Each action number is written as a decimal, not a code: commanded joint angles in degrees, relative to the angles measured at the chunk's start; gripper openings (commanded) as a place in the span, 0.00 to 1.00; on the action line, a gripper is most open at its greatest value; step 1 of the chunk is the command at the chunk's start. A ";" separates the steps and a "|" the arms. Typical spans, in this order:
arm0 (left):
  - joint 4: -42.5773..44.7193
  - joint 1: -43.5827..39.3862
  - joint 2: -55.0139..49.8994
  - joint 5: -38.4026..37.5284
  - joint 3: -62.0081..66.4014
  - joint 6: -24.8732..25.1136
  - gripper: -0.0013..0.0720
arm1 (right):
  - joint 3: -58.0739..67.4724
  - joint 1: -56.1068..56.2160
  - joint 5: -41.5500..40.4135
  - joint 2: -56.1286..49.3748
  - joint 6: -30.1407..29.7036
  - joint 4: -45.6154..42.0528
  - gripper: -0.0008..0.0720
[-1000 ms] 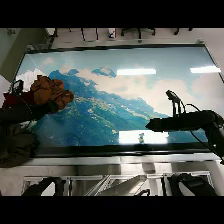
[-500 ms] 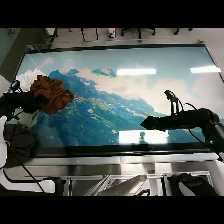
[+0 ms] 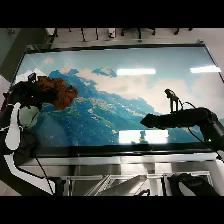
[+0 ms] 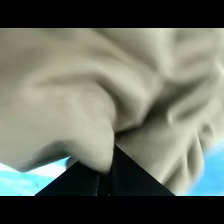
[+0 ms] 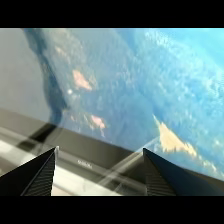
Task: Fold the shirts.
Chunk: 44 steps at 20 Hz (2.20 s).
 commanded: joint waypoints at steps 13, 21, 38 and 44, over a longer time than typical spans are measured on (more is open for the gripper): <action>-15.21 -46.86 21.14 -4.55 -29.22 -9.60 0.25 | 4.35 -14.34 -10.19 2.27 -1.05 -0.66 0.61; -10.47 -35.21 24.39 23.71 -16.50 -5.01 0.97 | 4.35 -14.25 -10.34 -1.40 -1.07 0.07 0.62; -24.44 -11.39 14.19 -6.08 -33.83 8.15 0.82 | 18.47 14.93 12.31 -38.25 -1.05 11.37 0.62; -23.65 -12.22 6.45 -3.04 -26.21 8.13 0.35 | 25.51 15.76 12.41 -46.60 -1.07 11.72 0.60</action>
